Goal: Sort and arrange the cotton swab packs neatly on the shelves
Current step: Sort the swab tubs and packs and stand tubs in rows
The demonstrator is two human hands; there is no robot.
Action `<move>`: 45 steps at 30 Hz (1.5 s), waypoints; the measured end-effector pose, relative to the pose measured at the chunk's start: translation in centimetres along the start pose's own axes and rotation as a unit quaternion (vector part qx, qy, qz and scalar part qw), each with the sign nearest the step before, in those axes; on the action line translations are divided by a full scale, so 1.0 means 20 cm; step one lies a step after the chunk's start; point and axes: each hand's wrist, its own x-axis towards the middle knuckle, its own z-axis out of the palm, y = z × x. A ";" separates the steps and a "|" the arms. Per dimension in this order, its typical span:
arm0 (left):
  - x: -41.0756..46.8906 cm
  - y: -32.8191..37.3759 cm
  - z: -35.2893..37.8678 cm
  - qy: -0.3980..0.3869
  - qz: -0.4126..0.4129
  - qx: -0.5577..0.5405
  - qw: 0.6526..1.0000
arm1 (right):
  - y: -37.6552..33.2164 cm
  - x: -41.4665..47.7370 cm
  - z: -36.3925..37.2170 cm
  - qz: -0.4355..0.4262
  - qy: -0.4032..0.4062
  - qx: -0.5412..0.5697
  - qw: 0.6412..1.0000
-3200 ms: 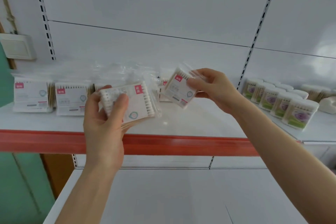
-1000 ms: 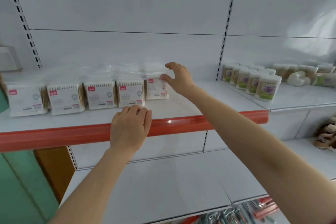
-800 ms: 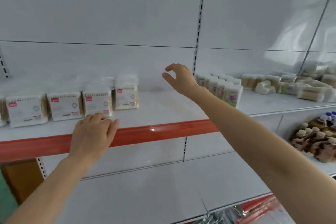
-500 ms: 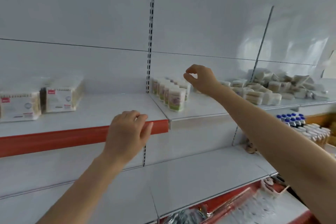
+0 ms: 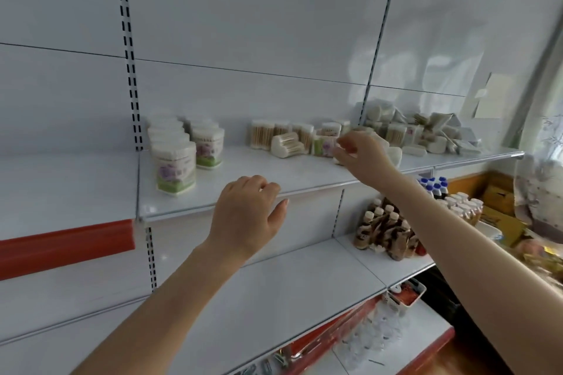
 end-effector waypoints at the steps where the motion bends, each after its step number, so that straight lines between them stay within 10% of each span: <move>1: 0.04 -0.01 0.04 0.001 -0.005 0.004 1.000 | 0.03 0.04 0.02 -0.003 -0.001 0.000 1.000; 11: 0.29 -0.04 0.32 -0.215 -0.120 0.120 0.962 | 0.20 0.53 0.35 -0.134 -0.075 -0.007 0.988; 23: 0.29 -0.03 0.30 -0.212 -0.241 0.071 0.944 | 0.24 0.87 0.57 -0.322 -0.178 -0.132 0.920; 29: 0.31 0.00 0.28 -0.192 -0.326 0.023 0.926 | 0.24 0.83 0.44 -0.261 -0.216 0.136 0.931; 35: 0.36 0.09 0.30 0.000 -0.422 -0.127 0.898 | 0.20 0.63 0.35 -0.156 -0.406 0.479 0.762; 40: 0.39 0.13 0.33 0.107 -0.394 -0.195 0.892 | 0.10 0.53 0.36 -0.142 -0.486 0.530 0.680; 42: 0.36 0.10 0.30 0.124 -0.398 -0.187 0.889 | 0.07 0.57 0.37 -0.148 -0.460 0.514 0.709; 45: 0.30 0.04 0.24 0.139 -0.407 -0.143 0.891 | 0.04 0.75 0.45 -0.184 -0.264 0.396 0.860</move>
